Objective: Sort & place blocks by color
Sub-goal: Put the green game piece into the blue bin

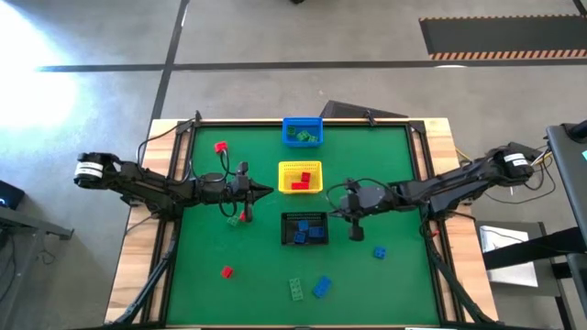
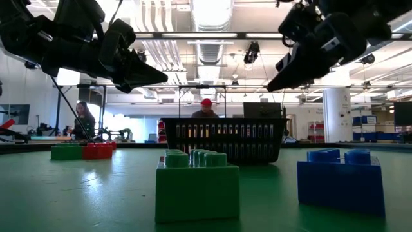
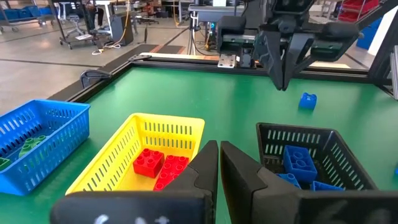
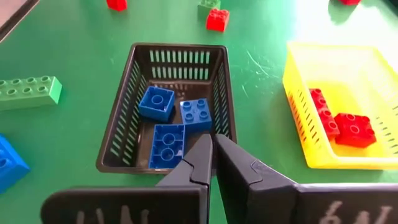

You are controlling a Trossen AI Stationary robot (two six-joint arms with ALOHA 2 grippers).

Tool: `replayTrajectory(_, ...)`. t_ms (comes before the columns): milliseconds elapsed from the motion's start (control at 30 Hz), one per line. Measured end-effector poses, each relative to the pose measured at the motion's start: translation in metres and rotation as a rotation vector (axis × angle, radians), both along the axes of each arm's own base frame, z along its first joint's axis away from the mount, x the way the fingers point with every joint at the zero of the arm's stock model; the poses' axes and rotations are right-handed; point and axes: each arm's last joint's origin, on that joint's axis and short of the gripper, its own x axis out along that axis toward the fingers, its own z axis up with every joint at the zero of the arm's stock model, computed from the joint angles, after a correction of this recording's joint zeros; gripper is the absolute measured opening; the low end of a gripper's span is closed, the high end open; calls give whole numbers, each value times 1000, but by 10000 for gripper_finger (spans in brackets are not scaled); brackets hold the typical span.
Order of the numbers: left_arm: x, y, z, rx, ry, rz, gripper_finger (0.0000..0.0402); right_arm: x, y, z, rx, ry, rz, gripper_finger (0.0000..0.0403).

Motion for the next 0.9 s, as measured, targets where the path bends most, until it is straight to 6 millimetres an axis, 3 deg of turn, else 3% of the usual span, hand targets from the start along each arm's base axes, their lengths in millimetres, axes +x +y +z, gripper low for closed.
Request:
replayTrajectory(267, 0, 0, 0, 0, 1, 0, 0, -5, -1, -18, 5, -4, -3, 12)
replayTrajectory(567, 0, 0, 0, 0, 0, 1, 0, 1, 2, -17, 50, 84, -33, 13)
replayTrajectory(900, 0, 0, -1, -2, 3, 1, 0, -12, 33, -13, 143, 274, -26, 13)
